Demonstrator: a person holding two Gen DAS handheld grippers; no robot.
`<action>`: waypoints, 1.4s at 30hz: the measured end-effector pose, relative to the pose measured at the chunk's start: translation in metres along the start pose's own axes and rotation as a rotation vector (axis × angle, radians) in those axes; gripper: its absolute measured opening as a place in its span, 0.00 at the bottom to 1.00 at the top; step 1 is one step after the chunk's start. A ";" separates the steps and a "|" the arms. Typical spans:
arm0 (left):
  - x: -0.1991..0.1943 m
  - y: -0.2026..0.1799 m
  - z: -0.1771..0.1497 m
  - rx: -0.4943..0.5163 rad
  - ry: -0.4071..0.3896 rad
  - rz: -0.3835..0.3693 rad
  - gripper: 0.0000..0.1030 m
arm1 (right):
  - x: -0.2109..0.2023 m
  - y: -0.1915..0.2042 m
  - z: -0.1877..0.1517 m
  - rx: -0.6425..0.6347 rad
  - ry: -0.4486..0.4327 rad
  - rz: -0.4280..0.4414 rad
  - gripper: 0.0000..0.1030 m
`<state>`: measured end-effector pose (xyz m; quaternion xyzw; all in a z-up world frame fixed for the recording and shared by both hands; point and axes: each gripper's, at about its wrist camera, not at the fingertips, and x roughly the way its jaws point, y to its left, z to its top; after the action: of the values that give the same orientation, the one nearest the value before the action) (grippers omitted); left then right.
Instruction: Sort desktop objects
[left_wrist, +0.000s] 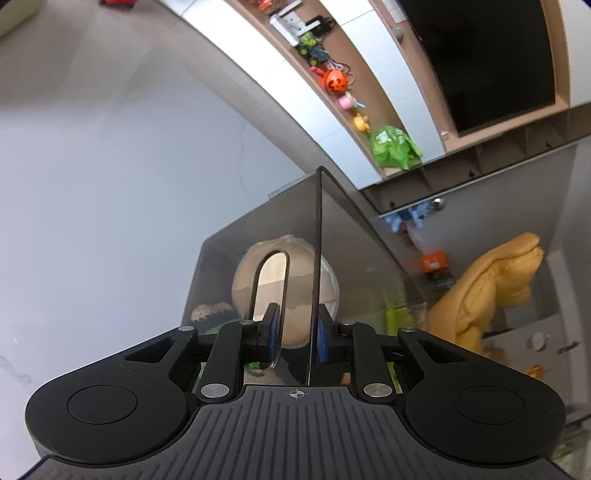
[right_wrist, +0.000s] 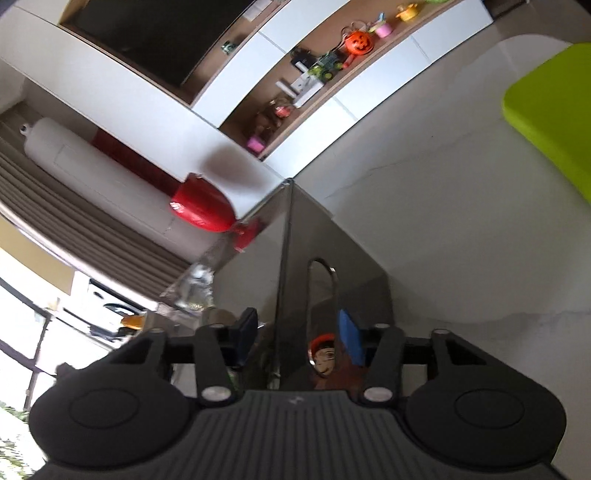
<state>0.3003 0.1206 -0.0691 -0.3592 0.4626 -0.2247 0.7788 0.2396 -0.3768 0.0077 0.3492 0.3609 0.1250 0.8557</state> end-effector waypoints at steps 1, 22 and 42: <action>-0.002 -0.004 -0.005 0.014 -0.013 0.022 0.20 | -0.002 0.002 -0.004 -0.016 -0.002 -0.015 0.35; -0.054 -0.068 -0.132 0.133 -0.063 0.279 0.36 | -0.084 0.001 -0.081 -0.090 -0.045 -0.024 0.33; -0.071 -0.098 -0.154 0.271 -0.118 0.404 0.49 | -0.103 0.025 -0.092 -0.211 -0.131 -0.063 0.33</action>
<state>0.1294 0.0517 -0.0025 -0.1645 0.4445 -0.1031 0.8745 0.1030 -0.3600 0.0340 0.2529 0.2998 0.1123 0.9130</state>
